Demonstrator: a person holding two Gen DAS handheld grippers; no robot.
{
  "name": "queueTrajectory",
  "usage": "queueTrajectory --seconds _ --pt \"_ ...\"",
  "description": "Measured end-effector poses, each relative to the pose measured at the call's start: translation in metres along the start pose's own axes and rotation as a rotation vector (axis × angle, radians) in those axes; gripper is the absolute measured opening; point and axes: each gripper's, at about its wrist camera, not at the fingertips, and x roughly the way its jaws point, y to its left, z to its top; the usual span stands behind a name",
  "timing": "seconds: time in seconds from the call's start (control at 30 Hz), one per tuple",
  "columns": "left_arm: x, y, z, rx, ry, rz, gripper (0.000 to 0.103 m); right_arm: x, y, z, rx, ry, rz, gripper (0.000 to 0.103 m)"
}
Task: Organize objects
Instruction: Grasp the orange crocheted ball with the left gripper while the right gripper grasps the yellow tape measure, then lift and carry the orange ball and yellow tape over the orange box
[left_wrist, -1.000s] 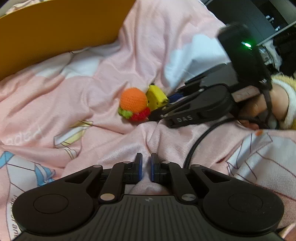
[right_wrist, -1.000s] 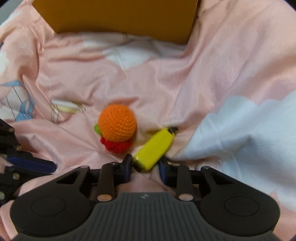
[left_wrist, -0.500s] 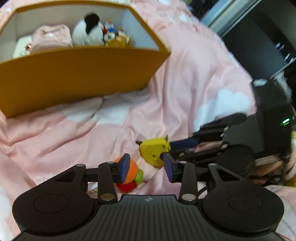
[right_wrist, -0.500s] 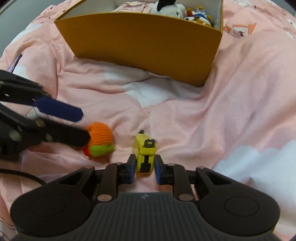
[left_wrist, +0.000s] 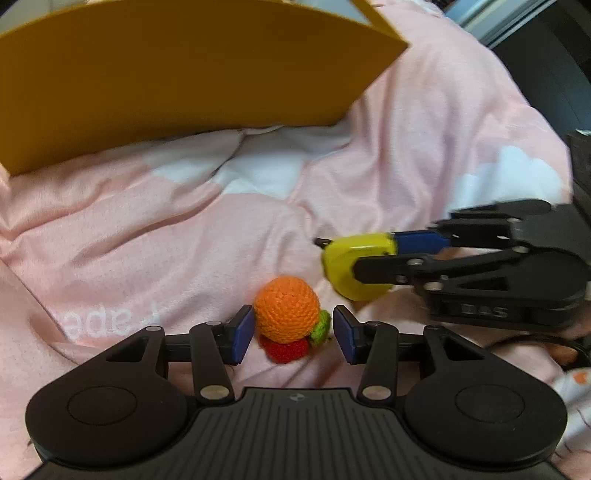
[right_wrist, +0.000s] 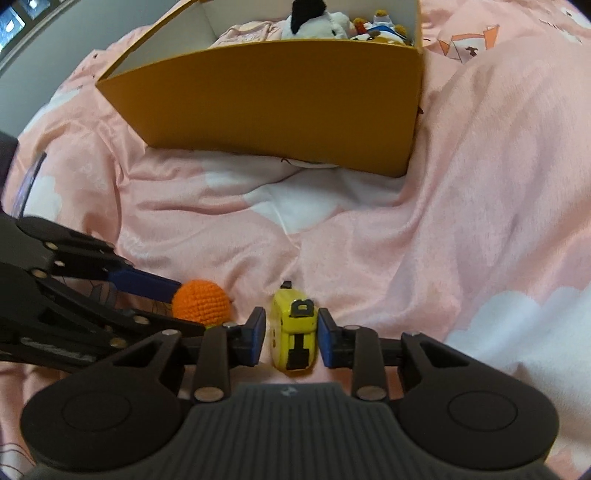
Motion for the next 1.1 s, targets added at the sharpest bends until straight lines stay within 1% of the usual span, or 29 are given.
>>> queueTrajectory --seconds 0.03,0.1,0.17,0.27,0.4,0.57,0.73,0.93,1.1 --pt "0.003 0.001 0.000 -0.009 0.002 0.000 0.053 0.000 -0.002 0.000 0.011 -0.004 0.005 0.030" --pt "0.006 0.003 0.000 -0.020 -0.004 -0.005 0.052 0.000 -0.006 -0.002 0.033 -0.012 0.016 0.023" --pt "0.005 0.004 0.000 -0.023 -0.014 -0.007 0.052 0.002 -0.007 -0.003 0.047 -0.013 0.029 0.023" --pt "0.003 0.005 -0.001 -0.034 -0.027 -0.013 0.051 0.002 -0.006 -0.004 0.044 -0.017 0.027 0.022" --pt "-0.007 0.005 -0.004 -0.036 -0.067 -0.029 0.050 -0.005 -0.005 -0.004 0.043 -0.051 0.019 0.022" --pt "-0.031 0.007 -0.002 -0.048 -0.174 -0.049 0.050 -0.028 -0.006 0.001 0.047 -0.140 0.002 0.022" --pt "-0.064 -0.001 0.010 -0.029 -0.327 -0.034 0.050 -0.059 -0.002 0.020 0.023 -0.238 -0.016 0.022" --pt "-0.099 -0.016 0.034 0.015 -0.467 -0.018 0.050 -0.102 0.010 0.053 -0.028 -0.381 -0.016 0.022" --pt "-0.117 -0.025 0.059 0.044 -0.548 0.018 0.050 -0.125 0.022 0.080 -0.078 -0.473 -0.028 0.022"
